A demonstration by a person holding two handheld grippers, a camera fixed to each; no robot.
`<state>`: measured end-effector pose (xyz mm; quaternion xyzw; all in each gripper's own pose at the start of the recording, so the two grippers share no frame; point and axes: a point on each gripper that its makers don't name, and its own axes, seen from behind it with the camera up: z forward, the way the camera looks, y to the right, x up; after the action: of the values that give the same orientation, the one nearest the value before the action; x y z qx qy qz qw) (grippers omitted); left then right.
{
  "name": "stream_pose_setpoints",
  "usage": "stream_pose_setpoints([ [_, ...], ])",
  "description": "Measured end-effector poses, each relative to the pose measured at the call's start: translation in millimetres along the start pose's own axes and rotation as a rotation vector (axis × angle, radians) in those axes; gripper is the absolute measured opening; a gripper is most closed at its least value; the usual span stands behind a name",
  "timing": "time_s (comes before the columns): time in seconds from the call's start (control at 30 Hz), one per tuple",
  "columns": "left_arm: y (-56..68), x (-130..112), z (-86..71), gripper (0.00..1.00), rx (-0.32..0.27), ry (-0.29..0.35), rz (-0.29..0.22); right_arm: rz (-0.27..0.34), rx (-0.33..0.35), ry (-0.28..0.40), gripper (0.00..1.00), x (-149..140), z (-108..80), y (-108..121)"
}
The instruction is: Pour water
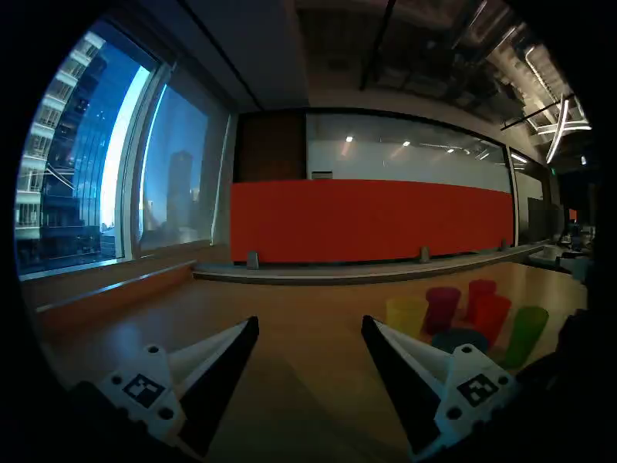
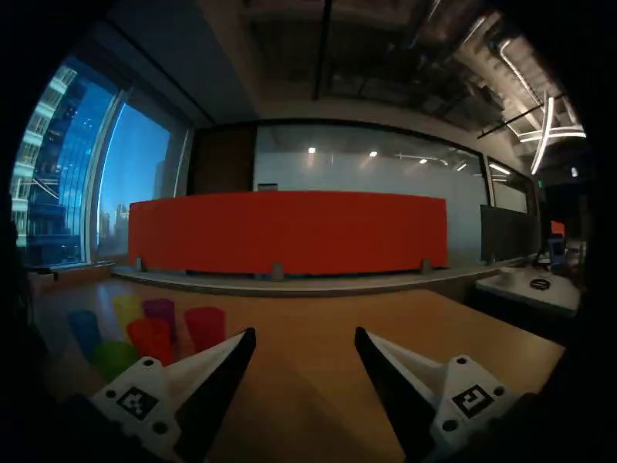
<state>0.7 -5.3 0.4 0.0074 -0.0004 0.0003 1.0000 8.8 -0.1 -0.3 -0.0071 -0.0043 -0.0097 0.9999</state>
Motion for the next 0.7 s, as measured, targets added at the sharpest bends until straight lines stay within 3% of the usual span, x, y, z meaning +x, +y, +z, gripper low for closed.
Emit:
stream_pose_setpoints([
  [0.7,-0.2,0.3,-0.1,1.0,0.0,0.0,0.0,0.0,0.0,-0.003,0.99,2.1,-1.0,-1.2],
])
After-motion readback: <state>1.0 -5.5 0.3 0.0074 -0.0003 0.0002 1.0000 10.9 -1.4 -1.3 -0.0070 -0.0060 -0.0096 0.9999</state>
